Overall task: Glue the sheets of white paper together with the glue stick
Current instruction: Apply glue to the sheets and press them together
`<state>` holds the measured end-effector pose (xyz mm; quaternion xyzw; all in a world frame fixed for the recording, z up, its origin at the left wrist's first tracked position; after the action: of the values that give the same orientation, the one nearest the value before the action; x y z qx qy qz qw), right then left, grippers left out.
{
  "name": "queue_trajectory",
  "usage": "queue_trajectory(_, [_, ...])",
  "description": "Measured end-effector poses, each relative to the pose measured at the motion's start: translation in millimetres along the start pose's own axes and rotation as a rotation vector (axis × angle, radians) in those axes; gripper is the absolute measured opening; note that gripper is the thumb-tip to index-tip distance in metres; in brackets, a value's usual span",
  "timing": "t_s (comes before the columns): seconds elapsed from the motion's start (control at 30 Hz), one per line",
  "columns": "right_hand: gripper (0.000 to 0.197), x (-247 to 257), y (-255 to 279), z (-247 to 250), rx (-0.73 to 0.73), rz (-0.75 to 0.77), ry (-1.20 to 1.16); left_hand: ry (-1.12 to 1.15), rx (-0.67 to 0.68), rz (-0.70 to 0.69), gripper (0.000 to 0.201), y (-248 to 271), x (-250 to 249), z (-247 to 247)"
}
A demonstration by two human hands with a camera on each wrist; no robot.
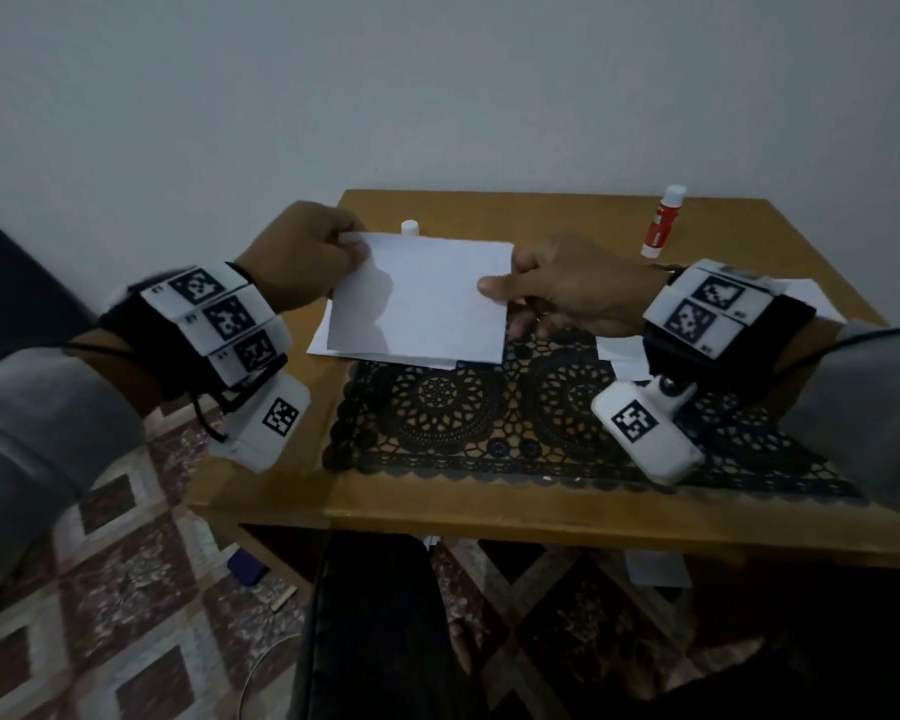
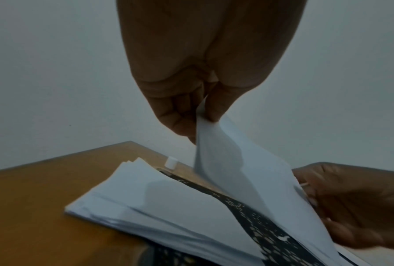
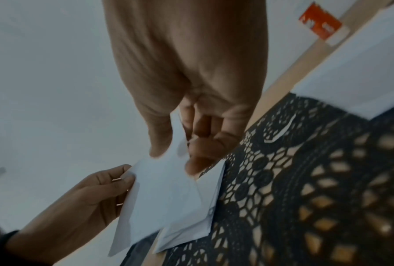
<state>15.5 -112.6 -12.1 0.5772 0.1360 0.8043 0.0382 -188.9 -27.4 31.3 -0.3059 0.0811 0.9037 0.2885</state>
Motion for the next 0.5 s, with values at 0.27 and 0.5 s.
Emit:
queue_trajectory(0.27, [0.018,-4.8,-38.3,-10.3,-0.079,-0.106,-0.121,0.358,-0.012,0.402,0.049,-12.1,59.6,-5.7])
queue_trajectory(0.5, [0.020,-16.2,-55.5,-23.0,-0.082,-0.268,0.158,-0.015,0.079,0.346,0.026,-18.5,68.8,-14.5])
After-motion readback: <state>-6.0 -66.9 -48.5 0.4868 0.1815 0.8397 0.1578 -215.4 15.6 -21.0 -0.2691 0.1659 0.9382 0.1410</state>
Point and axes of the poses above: each hand's wrist, its own y-axis away from the middle knuckle, its own z-axis out of the back of the hand, x = y × z, the point moved 6 cm from there along -y, towards the middle knuckle, and after that the axes turned 8 degrees about x, right-handed, at the moved point
